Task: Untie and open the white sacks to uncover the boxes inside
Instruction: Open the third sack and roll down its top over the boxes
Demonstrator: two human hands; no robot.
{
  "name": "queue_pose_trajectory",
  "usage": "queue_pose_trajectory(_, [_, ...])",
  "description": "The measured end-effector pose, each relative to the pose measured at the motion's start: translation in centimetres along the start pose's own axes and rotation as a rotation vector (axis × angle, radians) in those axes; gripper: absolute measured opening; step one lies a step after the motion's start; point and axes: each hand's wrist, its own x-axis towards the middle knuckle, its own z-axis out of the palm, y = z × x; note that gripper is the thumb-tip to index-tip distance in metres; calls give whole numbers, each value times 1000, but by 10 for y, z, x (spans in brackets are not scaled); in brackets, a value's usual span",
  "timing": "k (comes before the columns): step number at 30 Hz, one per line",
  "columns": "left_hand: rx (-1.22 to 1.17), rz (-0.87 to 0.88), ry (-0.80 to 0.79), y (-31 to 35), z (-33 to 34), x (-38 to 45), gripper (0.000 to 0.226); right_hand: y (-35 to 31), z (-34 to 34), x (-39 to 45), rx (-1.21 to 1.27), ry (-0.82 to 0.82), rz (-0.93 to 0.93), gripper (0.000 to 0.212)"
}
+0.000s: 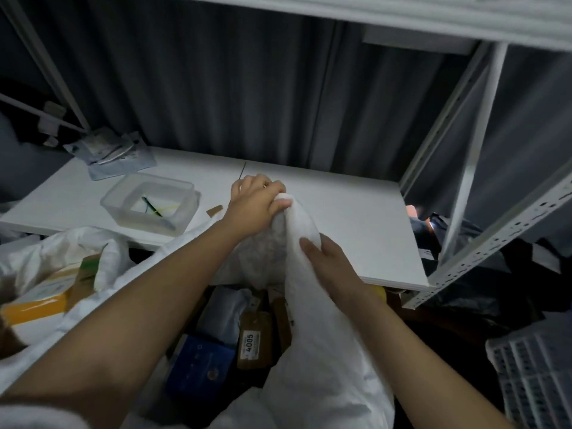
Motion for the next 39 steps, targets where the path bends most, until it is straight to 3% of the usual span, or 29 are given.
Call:
queue_pose_trajectory(4, [-109,-179,116,19,-28,-7,22,-19,20,19,70,166,-17,37])
queue_pose_trajectory(6, [-253,-298,37,27,-45,-20,28,-32,27,28,146,167,49,30])
queue_pose_trajectory(8, [-352,-392,-176,37,-57,-36,40,-51,26,35,358,39,201,27])
queue_pose_trajectory(10, [-539,-457,-300,44,-60,-50,41,-65,15,36,534,-118,280,40])
queue_pose_trajectory(13, [-764,-544,-159,47,-58,-53,30,-83,-9,26,608,-241,229,52])
queue_pose_trajectory(15, [-730,-551,-106,52,-59,-54,23,-85,-18,14,520,-284,157,46])
queue_pose_trajectory(18, [-633,-518,-42,64,-58,-59,10,-75,-16,-17,79,-169,132,20])
queue_pose_trajectory(20, [-630,-511,-42,70,-58,-62,15,-67,-10,-29,-74,-81,139,20])
queue_pose_trajectory(21, [-641,-512,-53,72,-60,-64,21,-63,-9,-29,-15,-11,134,25])
queue_pose_trajectory(23, [-733,-535,-124,78,-71,-70,40,-62,-8,-29,338,23,138,30])
queue_pose_trajectory(25, [-857,-543,-196,81,-85,-77,44,-65,-6,-31,718,-85,130,32])
queue_pose_trajectory(27, [-935,-514,-211,83,-94,-85,36,-70,-4,-38,907,-137,133,29])
queue_pose_trajectory(29, [-954,-508,-169,84,-92,-89,23,-73,3,-48,688,-1,105,18])
queue_pose_trajectory(31, [-931,-531,-96,85,-83,-90,9,-65,6,-52,202,297,-29,14])
queue_pose_trajectory(32, [-893,-545,-61,87,-79,-90,9,-62,5,-55,56,370,-101,13])
queue_pose_trajectory(35, [-801,-544,2,92,-72,-89,9,-55,-1,-69,5,249,-133,22])
queue_pose_trajectory(37, [-859,-550,-2,93,-71,-89,13,-54,-2,-80,8,105,-97,26])
queue_pose_trajectory(39, [-971,-571,-35,93,-72,-89,22,-51,1,-84,-67,81,-99,41])
